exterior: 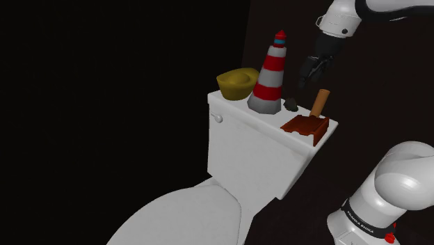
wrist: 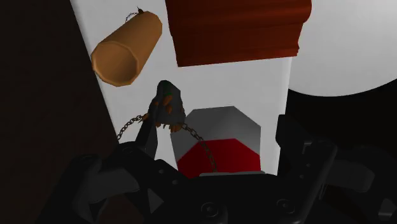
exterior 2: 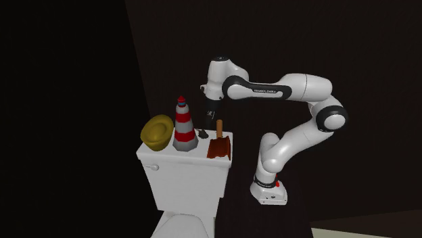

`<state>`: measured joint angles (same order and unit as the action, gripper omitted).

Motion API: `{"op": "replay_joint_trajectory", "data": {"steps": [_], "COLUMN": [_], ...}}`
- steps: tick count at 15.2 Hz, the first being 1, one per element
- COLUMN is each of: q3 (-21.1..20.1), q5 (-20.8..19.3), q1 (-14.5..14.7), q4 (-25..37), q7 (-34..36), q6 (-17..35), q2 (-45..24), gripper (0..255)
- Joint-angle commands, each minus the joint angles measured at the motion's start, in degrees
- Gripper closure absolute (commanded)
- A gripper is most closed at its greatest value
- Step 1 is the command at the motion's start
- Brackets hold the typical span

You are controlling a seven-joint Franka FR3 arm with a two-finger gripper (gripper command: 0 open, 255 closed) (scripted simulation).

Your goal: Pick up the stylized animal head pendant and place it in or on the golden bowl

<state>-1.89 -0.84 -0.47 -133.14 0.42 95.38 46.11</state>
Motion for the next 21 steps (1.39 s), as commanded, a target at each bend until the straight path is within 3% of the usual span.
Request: {"op": "replay_joint_trajectory", "data": {"steps": [1, 10, 17, 21], "q3": [0.00, 8.84, 9.73, 9.81], "q5": [0.00, -10.30, -11.07, -11.14], "q1": [0.00, 4.26, 3.95, 3.92], "q4": [0.00, -12.23, -15.96, -16.24], "q7": [0.00, -25.20, -24.99, -24.98], "q6": [0.00, 21.14, 27.24, 27.75], "q2": [0.00, -2.84, -5.18, -5.41], "gripper": [0, 0, 0, 0]}}
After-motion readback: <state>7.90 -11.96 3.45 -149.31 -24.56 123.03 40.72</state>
